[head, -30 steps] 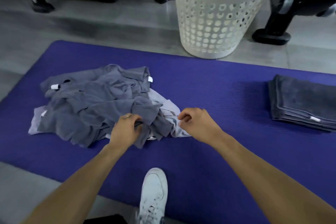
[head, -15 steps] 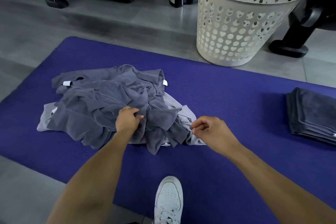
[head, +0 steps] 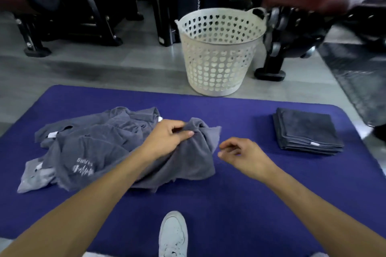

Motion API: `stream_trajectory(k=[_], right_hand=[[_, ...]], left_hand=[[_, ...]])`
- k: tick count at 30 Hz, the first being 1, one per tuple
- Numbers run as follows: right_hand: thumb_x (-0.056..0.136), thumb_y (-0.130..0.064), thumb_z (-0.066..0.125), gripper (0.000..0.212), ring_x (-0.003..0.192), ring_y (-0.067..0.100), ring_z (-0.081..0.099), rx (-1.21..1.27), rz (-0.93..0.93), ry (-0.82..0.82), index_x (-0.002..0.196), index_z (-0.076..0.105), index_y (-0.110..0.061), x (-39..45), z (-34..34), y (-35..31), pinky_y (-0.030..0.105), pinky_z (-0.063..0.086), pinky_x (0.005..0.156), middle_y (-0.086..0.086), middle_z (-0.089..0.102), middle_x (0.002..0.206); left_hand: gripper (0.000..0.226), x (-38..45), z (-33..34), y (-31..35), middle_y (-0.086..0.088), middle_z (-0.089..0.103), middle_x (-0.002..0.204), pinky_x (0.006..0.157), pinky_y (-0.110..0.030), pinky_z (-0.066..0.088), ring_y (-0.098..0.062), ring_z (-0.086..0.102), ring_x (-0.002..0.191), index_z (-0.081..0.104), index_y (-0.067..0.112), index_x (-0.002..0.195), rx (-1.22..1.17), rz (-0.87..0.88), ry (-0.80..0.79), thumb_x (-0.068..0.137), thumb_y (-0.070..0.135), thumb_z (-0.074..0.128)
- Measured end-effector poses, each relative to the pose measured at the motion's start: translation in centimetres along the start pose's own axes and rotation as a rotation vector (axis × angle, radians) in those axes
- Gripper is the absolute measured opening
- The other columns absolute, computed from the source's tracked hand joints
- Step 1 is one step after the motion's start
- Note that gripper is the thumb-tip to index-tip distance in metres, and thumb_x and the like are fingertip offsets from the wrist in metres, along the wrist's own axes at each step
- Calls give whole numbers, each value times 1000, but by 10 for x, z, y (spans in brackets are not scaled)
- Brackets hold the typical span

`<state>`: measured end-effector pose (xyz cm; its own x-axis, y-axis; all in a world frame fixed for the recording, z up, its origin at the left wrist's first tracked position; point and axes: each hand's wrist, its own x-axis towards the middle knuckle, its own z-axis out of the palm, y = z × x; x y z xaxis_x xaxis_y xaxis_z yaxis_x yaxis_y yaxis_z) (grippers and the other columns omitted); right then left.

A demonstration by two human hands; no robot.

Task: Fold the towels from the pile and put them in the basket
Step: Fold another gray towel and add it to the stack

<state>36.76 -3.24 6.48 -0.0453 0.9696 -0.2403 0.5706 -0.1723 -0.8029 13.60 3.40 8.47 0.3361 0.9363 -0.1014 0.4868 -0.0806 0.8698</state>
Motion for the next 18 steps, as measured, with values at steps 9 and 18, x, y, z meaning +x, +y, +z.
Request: stream_trajectory(k=[9,18], right_hand=[[79,-26,82,21,88,17,71,170,-120,-1,97,74,-17,-92,-120,-13,28,56,85,2,74,94],[88,-13,72,7,68,6,62,108,-81,299,83,76,-17,-142,-169,18,23,49,69,-3,70,74]], left_hand=[[13,-25,67,139,-2,72,76,61,-20,55,-8,63,69,76,16,87,-464,95,35,90,8,67],[22,-9,121,156,-3,75,83,78,-34,56,-14,69,74,69,20,109,-140,-24,-163,88,14,72]])
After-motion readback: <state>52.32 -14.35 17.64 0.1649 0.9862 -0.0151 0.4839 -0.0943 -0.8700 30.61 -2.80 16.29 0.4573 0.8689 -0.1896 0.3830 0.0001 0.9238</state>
